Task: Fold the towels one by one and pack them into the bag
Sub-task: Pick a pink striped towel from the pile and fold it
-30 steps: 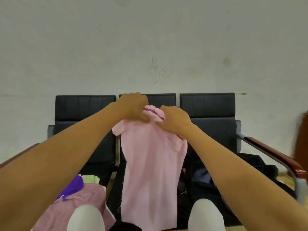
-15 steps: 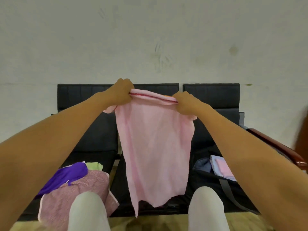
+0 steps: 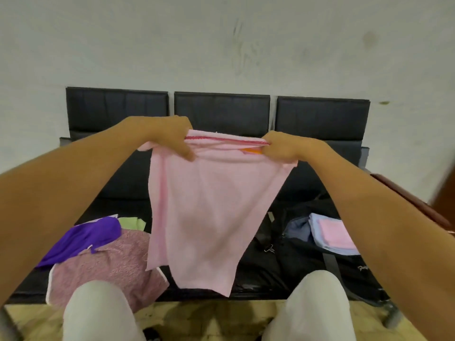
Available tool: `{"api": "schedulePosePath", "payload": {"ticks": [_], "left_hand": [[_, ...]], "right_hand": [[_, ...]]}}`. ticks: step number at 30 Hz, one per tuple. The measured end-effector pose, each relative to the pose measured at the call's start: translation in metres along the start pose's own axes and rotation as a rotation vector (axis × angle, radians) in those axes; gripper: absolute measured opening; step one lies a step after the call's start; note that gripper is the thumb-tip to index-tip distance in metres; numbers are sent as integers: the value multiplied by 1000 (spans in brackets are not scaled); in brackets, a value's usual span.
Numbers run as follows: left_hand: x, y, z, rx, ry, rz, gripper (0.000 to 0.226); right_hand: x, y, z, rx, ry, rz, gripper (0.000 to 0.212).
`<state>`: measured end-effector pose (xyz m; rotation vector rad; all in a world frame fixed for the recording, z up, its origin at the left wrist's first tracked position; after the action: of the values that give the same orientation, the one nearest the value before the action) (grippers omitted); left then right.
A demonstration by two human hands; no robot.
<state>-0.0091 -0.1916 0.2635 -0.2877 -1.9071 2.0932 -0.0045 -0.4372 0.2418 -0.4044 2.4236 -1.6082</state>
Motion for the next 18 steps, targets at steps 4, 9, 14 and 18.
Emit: {"api": "schedulePosePath", "payload": {"ticks": [4, 9, 14, 18], "left_hand": [[-35, 20, -33, -62, -49, -49, 32], [-88, 41, -67, -81, -67, -39, 18], [-136, 1, -75, -346, -106, 357, 7], [-152, -16, -76, -455, -96, 571, 8]], "right_hand": [[-29, 24, 8, -122, -6, -188, 42], [-94, 29, 30, 86, 7, -90, 9], [-147, -8, 40, 297, 28, 368, 15], [-163, -31, 44, 361, 31, 558, 18]]}}
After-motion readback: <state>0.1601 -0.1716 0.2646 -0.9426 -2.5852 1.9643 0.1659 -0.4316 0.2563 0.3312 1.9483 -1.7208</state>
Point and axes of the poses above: each hand's wrist, its own x-axis away from the middle knuckle, its own y-axis out of the palm, z = x × y, the point moved 7 cm from there along -x, towards the middle knuckle, and after that the axes turned 5 degrees about -x, right-handed, at the moved point
